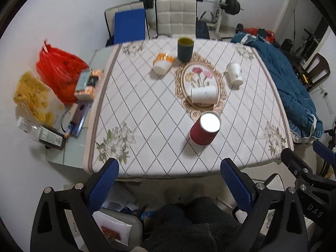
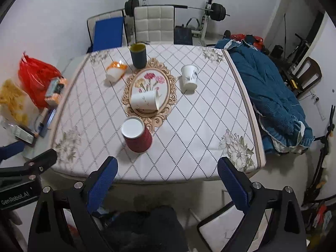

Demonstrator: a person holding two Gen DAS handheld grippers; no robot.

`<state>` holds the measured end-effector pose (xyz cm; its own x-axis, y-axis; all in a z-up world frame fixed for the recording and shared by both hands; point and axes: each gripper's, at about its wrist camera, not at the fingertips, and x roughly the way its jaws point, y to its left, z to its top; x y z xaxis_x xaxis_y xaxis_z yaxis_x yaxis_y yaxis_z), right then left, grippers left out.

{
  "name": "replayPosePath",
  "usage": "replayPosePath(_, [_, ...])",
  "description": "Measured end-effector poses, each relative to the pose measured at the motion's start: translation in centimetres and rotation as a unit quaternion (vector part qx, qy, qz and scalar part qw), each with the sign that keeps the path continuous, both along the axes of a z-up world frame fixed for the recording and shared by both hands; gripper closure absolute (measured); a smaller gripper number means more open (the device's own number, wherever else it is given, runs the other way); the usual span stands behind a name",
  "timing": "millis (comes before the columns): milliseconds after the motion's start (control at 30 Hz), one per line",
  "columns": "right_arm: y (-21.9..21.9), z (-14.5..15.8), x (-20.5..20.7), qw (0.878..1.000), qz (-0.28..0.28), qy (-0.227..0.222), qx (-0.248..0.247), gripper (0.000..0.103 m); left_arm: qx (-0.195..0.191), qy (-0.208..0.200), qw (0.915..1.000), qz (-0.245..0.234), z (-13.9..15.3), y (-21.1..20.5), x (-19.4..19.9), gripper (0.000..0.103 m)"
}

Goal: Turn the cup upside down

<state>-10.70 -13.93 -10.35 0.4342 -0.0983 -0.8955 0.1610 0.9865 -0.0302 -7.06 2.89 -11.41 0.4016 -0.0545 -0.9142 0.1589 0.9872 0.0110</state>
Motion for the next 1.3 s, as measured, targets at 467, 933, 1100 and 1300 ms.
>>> replayPosePath(467, [-0.1, 10.6, -5.1, 0.998, -0.005, -0.056, -0.01, 0.005, -0.013, -0.036, 0.999, 0.024, 7.1, 1.0, -4.0, 0.004])
replayPosePath(933, [-0.4, 14.8, -6.3, 0.997, 0.012, -0.074, -0.016, 0.005, -0.01, -0.043, 0.9983, 0.038, 9.3, 1.0, -5.2, 0.004])
replayPosePath(1100, [-0.7, 14.8, -5.9, 0.997, 0.014, -0.072, -0.013, 0.005, -0.006, -0.043, 0.9982, 0.041, 9.4, 0.8, -5.1, 0.004])
replayPosePath(1300, [-1.4, 14.7, -5.2, 0.997, 0.019, -0.072, -0.008, 0.005, -0.004, -0.042, 0.9982, 0.044, 9.4, 0.6, -4.9, 0.004])
